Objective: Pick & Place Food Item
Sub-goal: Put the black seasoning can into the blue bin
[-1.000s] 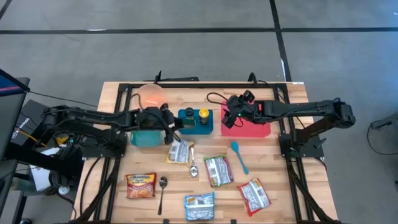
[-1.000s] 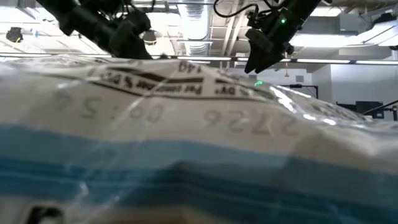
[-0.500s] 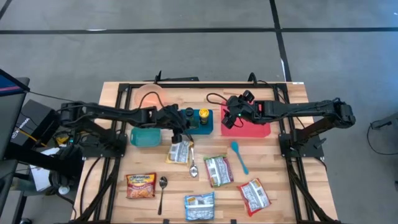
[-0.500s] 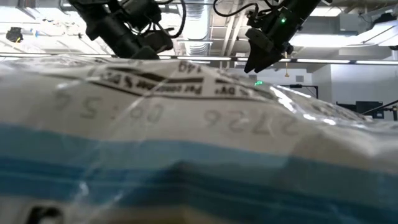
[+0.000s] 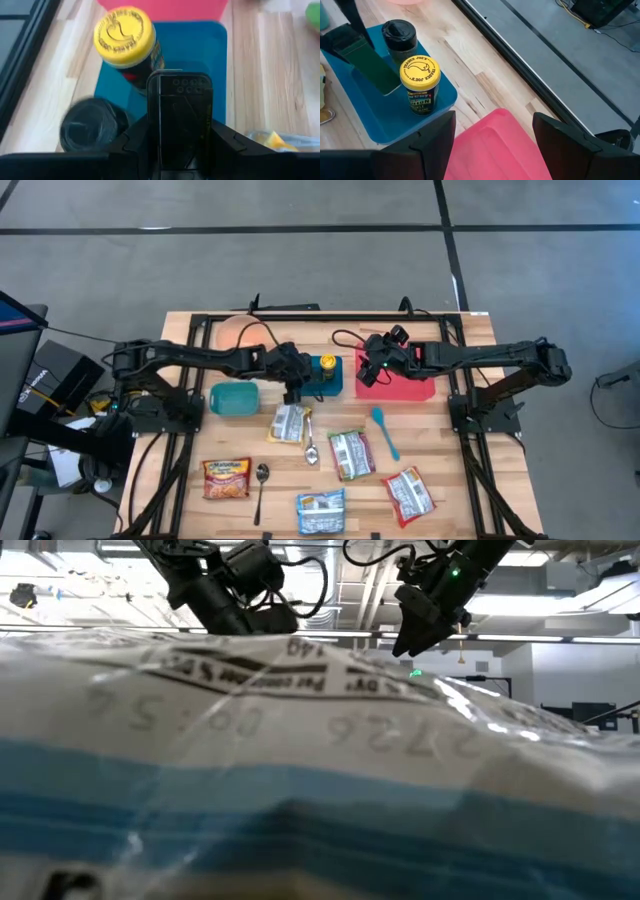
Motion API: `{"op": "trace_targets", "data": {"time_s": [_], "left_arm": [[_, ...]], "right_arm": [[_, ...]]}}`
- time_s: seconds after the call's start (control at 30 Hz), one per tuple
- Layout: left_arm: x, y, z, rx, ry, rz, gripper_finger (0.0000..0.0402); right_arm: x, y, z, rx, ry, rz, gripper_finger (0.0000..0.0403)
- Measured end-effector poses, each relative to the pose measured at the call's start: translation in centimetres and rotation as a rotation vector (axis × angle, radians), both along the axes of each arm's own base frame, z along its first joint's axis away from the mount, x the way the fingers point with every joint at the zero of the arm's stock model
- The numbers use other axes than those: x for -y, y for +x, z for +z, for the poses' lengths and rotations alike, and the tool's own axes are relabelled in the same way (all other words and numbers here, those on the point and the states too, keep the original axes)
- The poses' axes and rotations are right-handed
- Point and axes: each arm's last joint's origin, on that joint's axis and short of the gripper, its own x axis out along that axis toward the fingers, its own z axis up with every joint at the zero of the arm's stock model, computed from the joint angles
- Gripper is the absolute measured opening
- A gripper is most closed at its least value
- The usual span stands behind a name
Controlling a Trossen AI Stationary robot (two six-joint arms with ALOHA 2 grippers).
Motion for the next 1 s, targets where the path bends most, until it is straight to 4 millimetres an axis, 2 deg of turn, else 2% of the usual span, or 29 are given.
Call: {"op": "trace_targets", "data": {"time_s": [0.27,0.53,0.7,0.83,1.0], "left_arm": [[-0.4,0.2,-0.1,-0.001,-0.026,-0.009,0.0135],[-0.7,-0.2,-0.4,-0.043,-0.043,-0.004,0.0123],[-0.6,-0.7,-0.8,-0.104,-0.059,-0.001,0.0140],[-0.5,-0.8,-0.9,-0.123,-0.063,0.000,0.0122],[-0.7,-1.0,-1.0,-0.142,-0.068,0.006,0.0122]], "right_arm": [[0.0,0.0,0.0,-0.002,0.000,0.000,0.0260],[0.0,0.0,0.0,-0.006,-0.004,0.006,0.0260],[0.0,0.0,0.0,-0.005,0.000,0.014,0.0260],[0.0,0.1,0.1,0.006,0.003,0.021,0.0260],[0.0,0.1,0.1,0.008,0.004,0.023,0.0260]]}}
